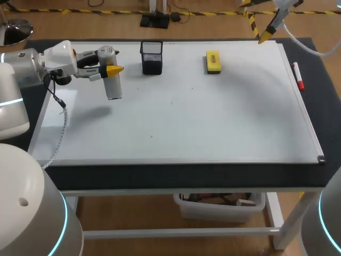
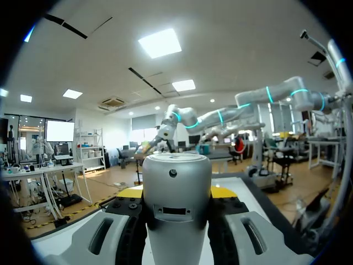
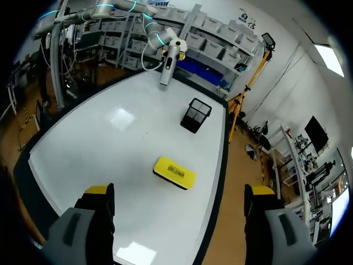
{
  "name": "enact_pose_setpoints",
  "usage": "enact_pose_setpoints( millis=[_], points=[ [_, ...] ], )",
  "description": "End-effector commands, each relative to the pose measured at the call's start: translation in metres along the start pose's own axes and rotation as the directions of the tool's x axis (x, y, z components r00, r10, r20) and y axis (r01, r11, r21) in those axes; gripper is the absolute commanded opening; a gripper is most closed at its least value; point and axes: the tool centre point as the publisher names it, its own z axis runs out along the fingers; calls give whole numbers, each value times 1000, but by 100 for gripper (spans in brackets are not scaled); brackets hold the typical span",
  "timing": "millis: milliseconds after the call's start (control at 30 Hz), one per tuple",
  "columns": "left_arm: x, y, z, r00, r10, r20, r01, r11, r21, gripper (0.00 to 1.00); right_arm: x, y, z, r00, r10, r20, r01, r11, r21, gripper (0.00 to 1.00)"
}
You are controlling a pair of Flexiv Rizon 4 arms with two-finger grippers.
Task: Pick up the inspection probe, press it on each red-marked spot on the whiteboard one by one, put down the probe, pick up the eraser, and wipe off all the red marks.
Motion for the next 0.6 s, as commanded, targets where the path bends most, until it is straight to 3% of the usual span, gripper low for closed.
enact_pose_setpoints(
  millis=[33, 333, 600],
  points=[
    [0, 0, 0, 1000, 3, -1, -3, 1000, 4, 0, 2, 5, -13, 999, 12, -42, -11, 1000, 5, 100],
    [0, 0, 0, 1000, 3, -1, -3, 1000, 4, 0, 2, 5, -13, 999, 12, -42, -11, 1000, 5, 100],
    [-32, -35, 16, 996, 77, -52, -77, 997, -4, 0, 2, 5, -13, 999, 12, -42, -11, 1000, 5, 100]
  ],
)
